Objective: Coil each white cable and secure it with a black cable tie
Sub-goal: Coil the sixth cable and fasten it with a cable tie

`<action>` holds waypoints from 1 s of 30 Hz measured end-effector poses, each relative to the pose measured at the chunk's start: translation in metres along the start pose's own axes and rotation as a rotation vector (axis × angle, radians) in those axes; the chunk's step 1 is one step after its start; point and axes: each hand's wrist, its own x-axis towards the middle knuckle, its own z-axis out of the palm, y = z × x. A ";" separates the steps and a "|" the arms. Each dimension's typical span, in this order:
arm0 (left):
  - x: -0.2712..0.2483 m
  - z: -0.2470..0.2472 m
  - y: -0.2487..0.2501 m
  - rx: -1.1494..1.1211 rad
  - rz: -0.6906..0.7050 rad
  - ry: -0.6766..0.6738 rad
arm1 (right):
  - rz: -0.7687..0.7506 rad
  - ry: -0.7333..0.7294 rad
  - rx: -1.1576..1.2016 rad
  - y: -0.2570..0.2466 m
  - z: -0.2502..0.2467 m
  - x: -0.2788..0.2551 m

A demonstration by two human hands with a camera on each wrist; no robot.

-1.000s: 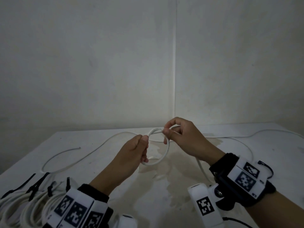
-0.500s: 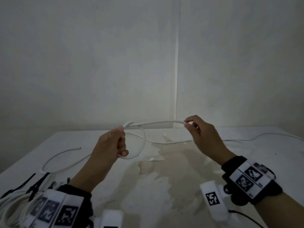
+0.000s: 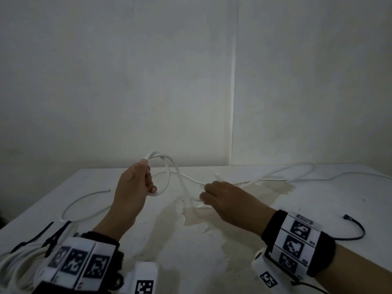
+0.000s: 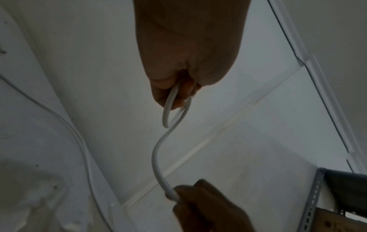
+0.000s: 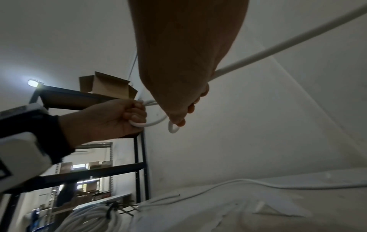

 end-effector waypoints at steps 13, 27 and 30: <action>-0.026 0.024 -0.010 0.242 0.077 -0.189 | -0.107 0.145 0.224 -0.034 -0.017 0.033; -0.040 0.038 0.001 0.036 -0.162 -0.381 | 0.240 0.283 0.593 -0.018 -0.037 0.036; -0.041 0.039 0.002 0.045 -0.172 -0.383 | 0.241 0.299 0.607 -0.016 -0.036 0.035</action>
